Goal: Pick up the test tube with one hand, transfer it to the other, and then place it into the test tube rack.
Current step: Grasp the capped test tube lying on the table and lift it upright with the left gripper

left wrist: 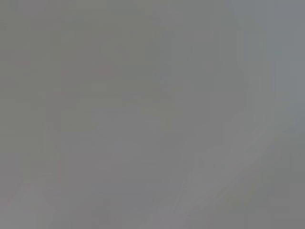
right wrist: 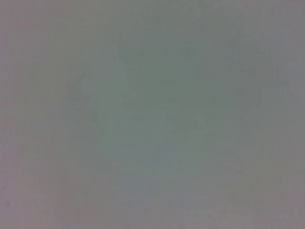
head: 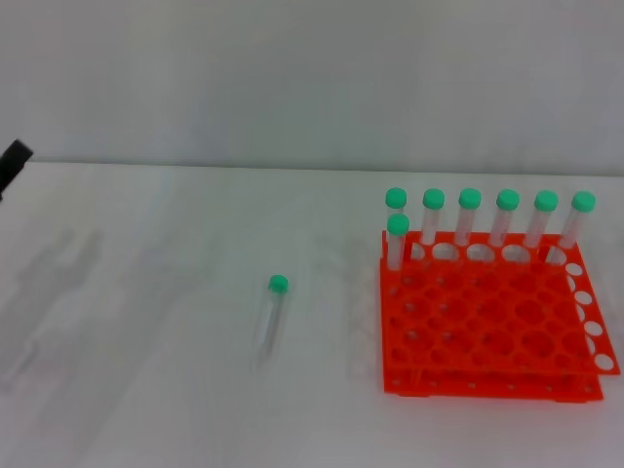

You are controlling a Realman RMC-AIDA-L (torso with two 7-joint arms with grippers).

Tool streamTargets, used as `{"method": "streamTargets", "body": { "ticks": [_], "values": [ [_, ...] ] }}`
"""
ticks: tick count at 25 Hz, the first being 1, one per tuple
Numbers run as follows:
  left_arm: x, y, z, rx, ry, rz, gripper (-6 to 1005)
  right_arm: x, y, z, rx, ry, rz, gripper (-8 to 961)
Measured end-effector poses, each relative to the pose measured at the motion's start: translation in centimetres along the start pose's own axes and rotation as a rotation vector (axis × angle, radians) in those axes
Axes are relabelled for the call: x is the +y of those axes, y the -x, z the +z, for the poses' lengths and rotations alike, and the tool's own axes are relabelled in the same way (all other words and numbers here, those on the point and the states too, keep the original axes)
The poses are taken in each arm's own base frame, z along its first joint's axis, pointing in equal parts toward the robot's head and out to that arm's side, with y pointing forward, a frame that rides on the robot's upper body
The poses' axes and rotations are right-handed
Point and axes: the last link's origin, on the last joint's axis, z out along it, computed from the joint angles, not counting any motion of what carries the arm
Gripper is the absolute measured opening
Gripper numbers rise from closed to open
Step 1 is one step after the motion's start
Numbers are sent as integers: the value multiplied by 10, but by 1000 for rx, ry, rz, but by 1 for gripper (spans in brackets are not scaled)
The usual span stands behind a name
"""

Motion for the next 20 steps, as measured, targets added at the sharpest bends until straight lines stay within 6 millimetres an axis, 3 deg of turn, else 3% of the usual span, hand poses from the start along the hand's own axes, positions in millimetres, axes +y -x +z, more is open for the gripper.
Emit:
{"method": "streamTargets", "body": {
  "ticks": [6, 9, 12, 20],
  "values": [
    [9, -48, 28, -274, 81, 13, 546, 0, 0, 0, -2, -5, 4, 809],
    [13, -58, 36, -332, 90, 4, 549, -3, 1, 1, -6, -16, 8, 808],
    [27, -77, 54, -501, 89, 19, 553, -4, 2, 1, -9, -25, 11, 806],
    [51, -89, 89, -898, -104, 129, 558, -3, 4, 3, -15, -28, 15, 803]
  ]
}}
